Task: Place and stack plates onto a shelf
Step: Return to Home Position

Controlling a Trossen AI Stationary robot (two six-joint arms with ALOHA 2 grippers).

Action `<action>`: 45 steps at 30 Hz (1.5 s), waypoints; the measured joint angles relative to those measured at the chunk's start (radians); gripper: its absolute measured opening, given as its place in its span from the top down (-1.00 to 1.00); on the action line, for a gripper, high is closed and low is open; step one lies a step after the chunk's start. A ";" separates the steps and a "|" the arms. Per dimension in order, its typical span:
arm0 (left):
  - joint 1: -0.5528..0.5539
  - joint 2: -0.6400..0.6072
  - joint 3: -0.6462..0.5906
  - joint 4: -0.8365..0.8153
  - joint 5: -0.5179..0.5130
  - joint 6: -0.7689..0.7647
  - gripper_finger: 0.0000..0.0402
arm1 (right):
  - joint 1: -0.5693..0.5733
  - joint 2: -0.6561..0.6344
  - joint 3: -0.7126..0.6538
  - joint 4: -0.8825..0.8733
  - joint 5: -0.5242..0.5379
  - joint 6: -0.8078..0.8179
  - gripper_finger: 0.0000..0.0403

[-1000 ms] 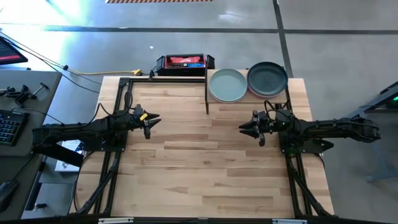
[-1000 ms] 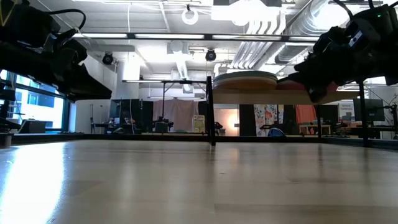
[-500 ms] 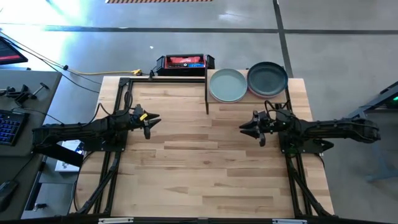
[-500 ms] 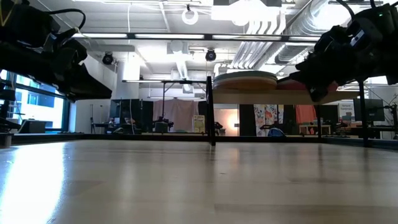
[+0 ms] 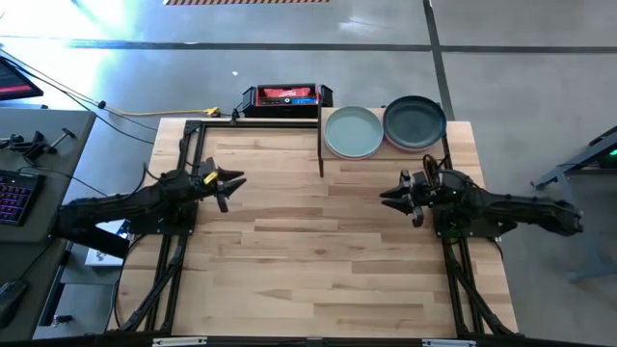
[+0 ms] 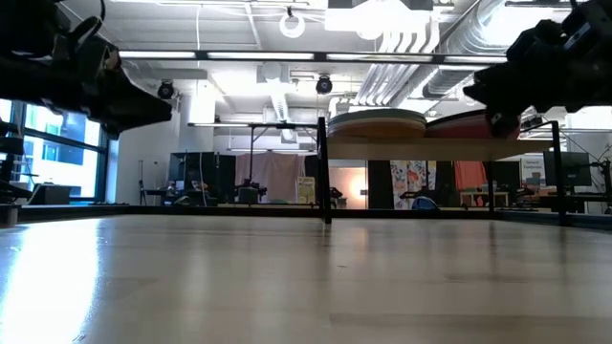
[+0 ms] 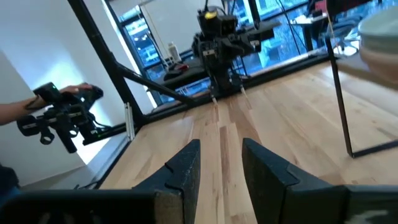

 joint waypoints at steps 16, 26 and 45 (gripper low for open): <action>-0.045 -0.128 0.000 0.004 0.000 0.000 0.44 | 0.000 -0.283 0.000 -0.011 0.000 0.000 0.49; -0.064 -0.128 0.000 0.000 0.000 0.000 0.44 | 0.000 -0.277 0.000 -0.037 -0.004 0.000 0.49; -0.064 -0.127 0.000 -0.001 0.000 0.000 0.44 | 0.000 -0.277 0.000 -0.042 -0.004 0.000 0.49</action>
